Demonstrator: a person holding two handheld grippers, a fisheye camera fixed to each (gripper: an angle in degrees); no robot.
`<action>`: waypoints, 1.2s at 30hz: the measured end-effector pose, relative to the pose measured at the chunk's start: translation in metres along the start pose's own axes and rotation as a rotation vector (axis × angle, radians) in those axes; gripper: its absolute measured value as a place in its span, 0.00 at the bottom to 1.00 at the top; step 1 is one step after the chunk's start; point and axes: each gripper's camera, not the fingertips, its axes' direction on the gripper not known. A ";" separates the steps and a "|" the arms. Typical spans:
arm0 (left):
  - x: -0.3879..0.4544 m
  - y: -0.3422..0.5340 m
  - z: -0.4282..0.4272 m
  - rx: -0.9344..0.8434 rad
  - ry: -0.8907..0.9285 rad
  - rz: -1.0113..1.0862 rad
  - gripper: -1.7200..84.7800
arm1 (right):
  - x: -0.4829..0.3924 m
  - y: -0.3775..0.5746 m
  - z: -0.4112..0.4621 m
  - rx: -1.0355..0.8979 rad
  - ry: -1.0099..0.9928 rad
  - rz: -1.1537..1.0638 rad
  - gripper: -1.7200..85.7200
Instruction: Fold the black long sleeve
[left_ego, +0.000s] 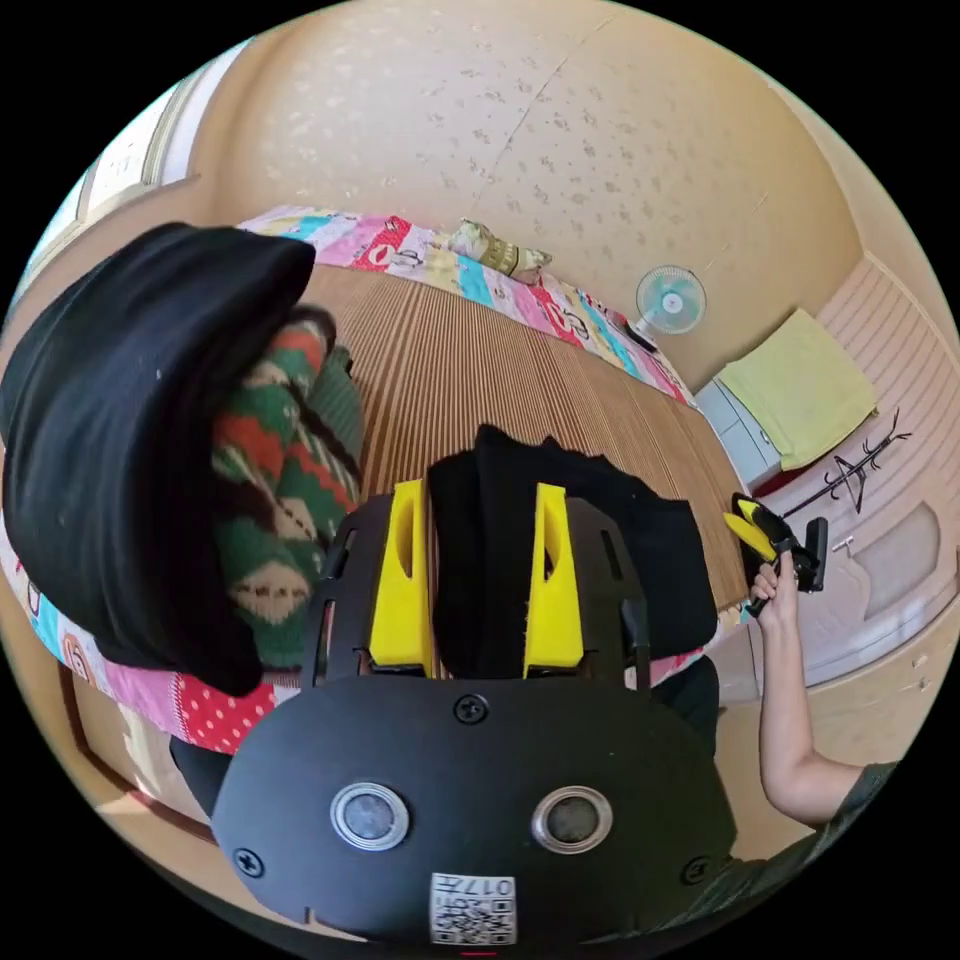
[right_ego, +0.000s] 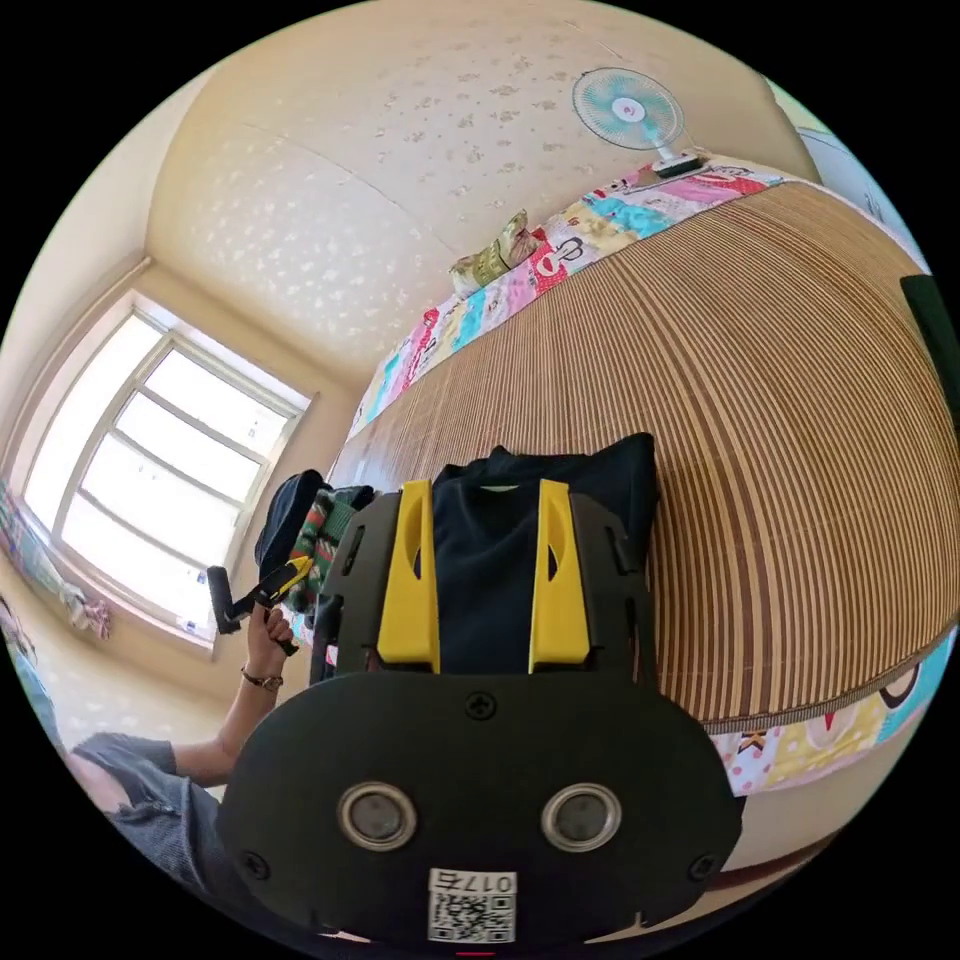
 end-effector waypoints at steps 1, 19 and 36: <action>-0.008 0.015 0.010 -0.026 0.015 -0.009 0.21 | -0.013 0.020 0.008 -0.022 -0.009 -0.058 0.18; -0.051 0.184 0.092 -0.327 0.536 0.087 0.10 | -0.324 0.233 0.225 -0.467 0.139 -1.042 0.22; -0.043 0.318 0.158 -0.371 0.365 0.263 0.17 | -0.076 0.158 -0.034 0.329 -0.012 -0.100 0.10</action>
